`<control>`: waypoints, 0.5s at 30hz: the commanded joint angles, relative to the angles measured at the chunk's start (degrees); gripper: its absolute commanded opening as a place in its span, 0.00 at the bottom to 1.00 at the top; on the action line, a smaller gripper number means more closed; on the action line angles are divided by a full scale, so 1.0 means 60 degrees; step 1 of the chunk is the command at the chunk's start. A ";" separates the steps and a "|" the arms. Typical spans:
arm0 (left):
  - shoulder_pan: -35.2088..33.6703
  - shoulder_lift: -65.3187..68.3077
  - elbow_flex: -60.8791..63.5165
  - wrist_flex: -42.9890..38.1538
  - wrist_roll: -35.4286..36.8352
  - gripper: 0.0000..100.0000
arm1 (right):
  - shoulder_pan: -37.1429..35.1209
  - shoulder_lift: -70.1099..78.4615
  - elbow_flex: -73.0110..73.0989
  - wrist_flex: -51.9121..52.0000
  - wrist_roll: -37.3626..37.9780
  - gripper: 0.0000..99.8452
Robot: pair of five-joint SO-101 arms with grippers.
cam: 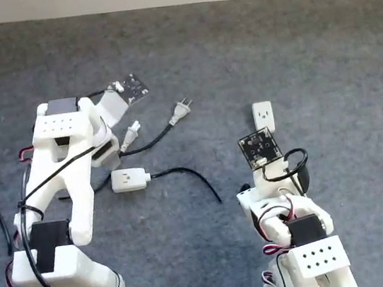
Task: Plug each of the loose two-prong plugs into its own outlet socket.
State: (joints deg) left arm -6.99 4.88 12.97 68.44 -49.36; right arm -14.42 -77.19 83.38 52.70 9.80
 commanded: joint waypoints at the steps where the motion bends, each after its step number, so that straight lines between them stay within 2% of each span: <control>1: 0.0242 -0.0154 -0.0315 0.1509 -0.0059 0.23 | -0.0037 -0.0125 -0.0051 -0.0198 -0.0088 0.44; 4: 0.0286 -0.0081 0.0051 0.1377 -0.0044 0.23 | -0.0037 -0.0125 -0.0051 -0.0198 -0.0088 0.44; 12: 0.0608 -0.0418 0.3934 -0.1465 -0.0044 0.23 | -0.0037 -0.0125 -0.0051 -0.0198 -0.0088 0.44; 15: 0.0520 -0.1282 0.4740 -0.1700 -0.0073 0.23 | -0.0037 -0.0125 -0.0051 -0.0198 -0.0088 0.44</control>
State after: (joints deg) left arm -4.53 3.03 34.95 60.88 -49.36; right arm -14.42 -77.19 83.38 52.70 9.80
